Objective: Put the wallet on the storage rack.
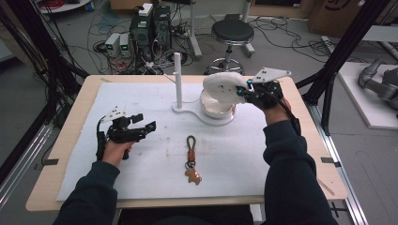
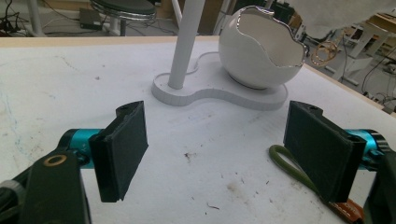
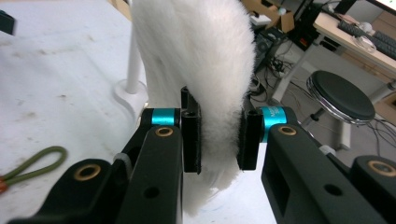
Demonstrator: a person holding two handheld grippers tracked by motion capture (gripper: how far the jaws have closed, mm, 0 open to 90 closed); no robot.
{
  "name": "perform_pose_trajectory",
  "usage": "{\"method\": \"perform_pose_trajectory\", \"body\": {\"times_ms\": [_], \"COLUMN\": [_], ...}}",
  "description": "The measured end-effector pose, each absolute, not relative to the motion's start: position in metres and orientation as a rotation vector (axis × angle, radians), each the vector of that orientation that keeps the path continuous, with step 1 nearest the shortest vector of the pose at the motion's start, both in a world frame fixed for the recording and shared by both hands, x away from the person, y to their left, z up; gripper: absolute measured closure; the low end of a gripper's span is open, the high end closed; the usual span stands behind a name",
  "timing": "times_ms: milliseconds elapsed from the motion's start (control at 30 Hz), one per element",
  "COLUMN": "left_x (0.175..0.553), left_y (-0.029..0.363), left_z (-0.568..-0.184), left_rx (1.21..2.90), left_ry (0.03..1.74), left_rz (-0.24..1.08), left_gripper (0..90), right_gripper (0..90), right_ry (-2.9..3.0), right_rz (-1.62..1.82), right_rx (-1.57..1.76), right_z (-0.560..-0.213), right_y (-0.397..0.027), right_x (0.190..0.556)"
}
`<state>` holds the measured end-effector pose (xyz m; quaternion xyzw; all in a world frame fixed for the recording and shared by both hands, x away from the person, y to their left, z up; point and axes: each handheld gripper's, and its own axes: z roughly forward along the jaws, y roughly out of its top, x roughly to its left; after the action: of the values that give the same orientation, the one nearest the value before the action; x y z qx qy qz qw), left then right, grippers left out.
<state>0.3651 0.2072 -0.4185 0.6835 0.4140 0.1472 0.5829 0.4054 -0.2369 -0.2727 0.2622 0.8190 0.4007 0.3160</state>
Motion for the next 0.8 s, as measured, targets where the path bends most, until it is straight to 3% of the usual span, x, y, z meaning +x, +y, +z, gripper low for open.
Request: {"method": "perform_pose_trajectory", "body": {"times_ms": [667, 800], "left_x": [0.366, 0.366], "left_y": [0.205, 0.206], "left_z": [-0.420, -0.420], "left_rx": [1.605, 1.606], "left_ry": [0.968, 0.968], "left_rz": [0.320, 0.320], "left_gripper": [21.6, 21.6], "right_gripper": [76.5, 76.5], "right_ry": [2.124, 2.163], "right_rz": [0.996, 0.846], "right_rx": [0.645, 0.588], "right_z": [-0.260, -0.266], "right_y": [-0.215, -0.210], "right_x": [0.447, 0.448]}}
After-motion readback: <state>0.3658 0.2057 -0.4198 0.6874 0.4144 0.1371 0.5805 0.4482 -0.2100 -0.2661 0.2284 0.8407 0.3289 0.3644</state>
